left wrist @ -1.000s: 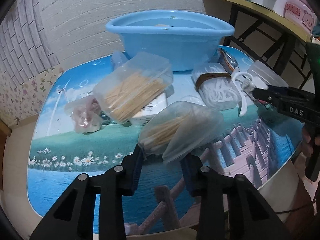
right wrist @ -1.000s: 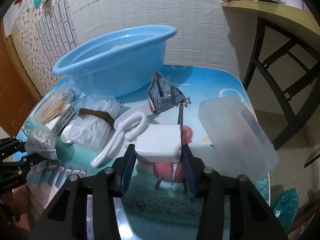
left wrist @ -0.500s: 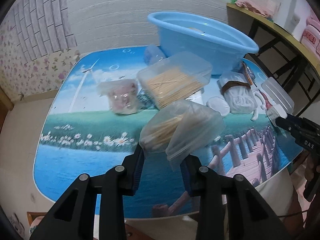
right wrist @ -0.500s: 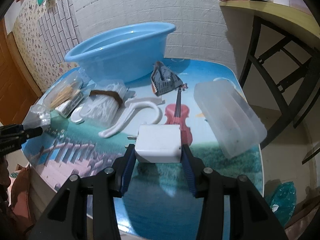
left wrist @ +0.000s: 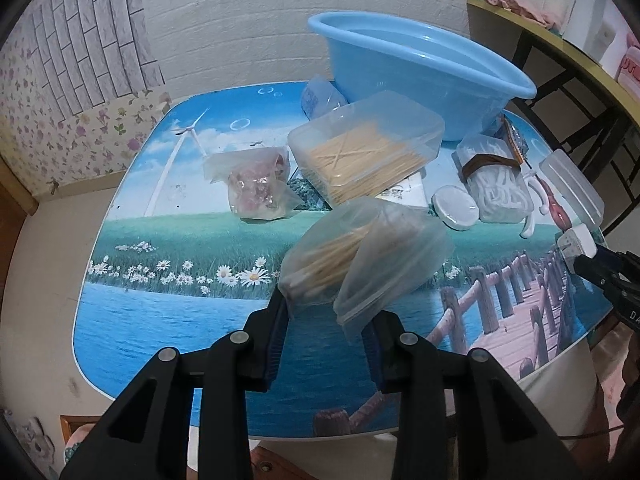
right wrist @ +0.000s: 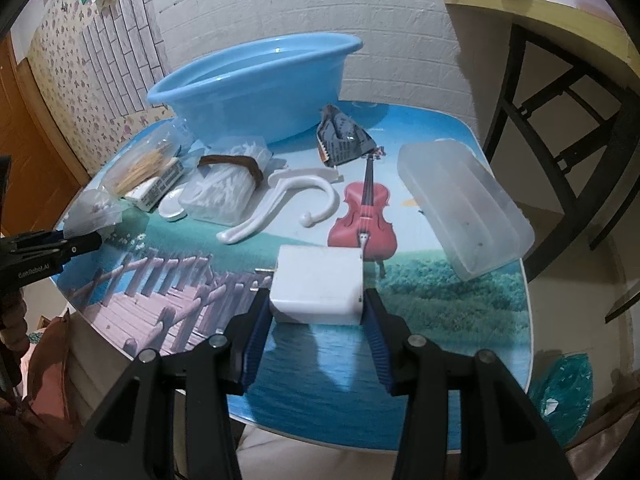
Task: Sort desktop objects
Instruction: 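Lift the swab bag with the left gripper while the right gripper lifts the charger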
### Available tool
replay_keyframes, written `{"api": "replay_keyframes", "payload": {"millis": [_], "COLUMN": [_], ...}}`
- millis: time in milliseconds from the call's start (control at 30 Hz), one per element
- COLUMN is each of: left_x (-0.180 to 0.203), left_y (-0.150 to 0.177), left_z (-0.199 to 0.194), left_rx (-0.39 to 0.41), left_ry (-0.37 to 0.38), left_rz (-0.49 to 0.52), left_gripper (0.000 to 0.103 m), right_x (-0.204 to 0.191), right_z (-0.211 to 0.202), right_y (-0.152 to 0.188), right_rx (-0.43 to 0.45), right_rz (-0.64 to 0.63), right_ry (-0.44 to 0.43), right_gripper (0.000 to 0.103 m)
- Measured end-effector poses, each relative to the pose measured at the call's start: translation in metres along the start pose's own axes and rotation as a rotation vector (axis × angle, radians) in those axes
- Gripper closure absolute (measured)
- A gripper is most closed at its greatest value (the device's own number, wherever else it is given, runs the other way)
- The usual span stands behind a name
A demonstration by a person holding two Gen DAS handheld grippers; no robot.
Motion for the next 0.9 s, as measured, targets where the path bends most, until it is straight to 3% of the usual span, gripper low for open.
{"api": "replay_keyframes", "payload": {"millis": [67, 133, 200, 400, 900], "left_x": [0.001, 0.002, 0.003, 0.008, 0.007], "left_y": [0.001, 0.0, -0.001, -0.004, -0.009], "left_z": [0.002, 0.003, 0.004, 0.008, 0.02], "left_rx": [-0.006, -0.006, -0.005, -0.003, 0.022], "left_ry": [0.001, -0.002, -0.003, 0.009, -0.014], "left_rz": [0.002, 0.009, 0.018, 0.019, 0.001], "left_gripper": [0.069, 0.068, 0.064, 0.045, 0.011], "right_x": [0.001, 0.001, 0.001, -0.001, -0.006], "right_z": [0.0, 0.0, 0.001, 0.008, 0.015], "right_y": [-0.002, -0.006, -0.009, -0.014, -0.018], "right_rx": [0.004, 0.016, 0.023, 0.033, 0.034], "right_rz": [-0.003, 0.001, 0.004, -0.003, -0.008], "right_ry": [0.006, 0.003, -0.001, -0.012, -0.037], "right_gripper": [0.057, 0.046, 0.042, 0.04, 0.04]}}
Point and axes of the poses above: each gripper's, at about its wrist camera, not at the fingertips, and z roughly the way its jaws point, x to its right, y to its underside, the point moved 10 cm from there along z, roughly the way its jaws point, and after that the axes turned 10 degrees about x, right-handed, at the moved point
